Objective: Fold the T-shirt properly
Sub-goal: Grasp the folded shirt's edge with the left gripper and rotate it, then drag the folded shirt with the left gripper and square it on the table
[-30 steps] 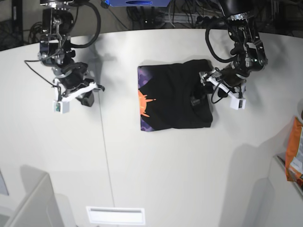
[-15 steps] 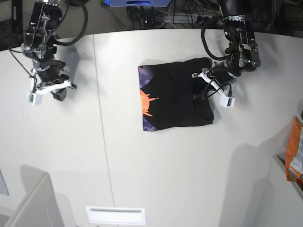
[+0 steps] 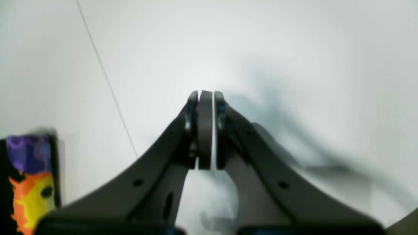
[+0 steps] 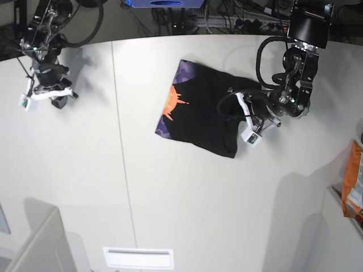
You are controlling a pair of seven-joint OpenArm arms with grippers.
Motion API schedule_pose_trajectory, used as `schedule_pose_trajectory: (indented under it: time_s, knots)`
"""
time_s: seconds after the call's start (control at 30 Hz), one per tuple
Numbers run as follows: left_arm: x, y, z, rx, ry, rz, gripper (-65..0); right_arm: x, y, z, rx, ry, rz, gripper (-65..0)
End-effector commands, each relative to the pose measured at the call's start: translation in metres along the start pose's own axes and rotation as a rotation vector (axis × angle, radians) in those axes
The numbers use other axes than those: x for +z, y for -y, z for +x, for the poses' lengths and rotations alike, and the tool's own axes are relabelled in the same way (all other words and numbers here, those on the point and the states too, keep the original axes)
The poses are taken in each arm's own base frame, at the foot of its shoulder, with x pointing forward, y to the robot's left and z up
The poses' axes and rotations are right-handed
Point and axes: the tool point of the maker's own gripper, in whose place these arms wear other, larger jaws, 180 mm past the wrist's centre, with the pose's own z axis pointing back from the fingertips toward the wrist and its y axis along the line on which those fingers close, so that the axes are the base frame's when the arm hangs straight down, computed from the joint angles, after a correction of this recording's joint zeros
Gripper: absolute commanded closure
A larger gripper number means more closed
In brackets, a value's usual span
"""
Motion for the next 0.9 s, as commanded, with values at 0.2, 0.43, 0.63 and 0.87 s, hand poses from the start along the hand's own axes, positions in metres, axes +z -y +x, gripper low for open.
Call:
schedule_pose_trajectory:
  time_s: [0.2,0.43,0.63,0.87]
  knots:
    - [-0.006,0.016,0.026,-0.23,-0.056,-0.039,0.0,0.004,-0.005,-0.003,-0.026,0.016,0.011,0.0]
    - [-0.01,0.026,0.029,-0.39,-0.116,-0.063,0.0,0.005,-0.006,-0.009,-0.038,0.008,0.01,0.0]
    - [-0.013,0.035,0.029,-0.546,-0.186,-0.084,0.0,0.005,-0.01,-0.014,-0.063,0.005,0.015,0.0]
    - [-0.02,0.025,0.038,-0.818,-0.24,0.022,0.0,0.005,-0.014,-0.019,-0.088,0.001,0.019,0.0]
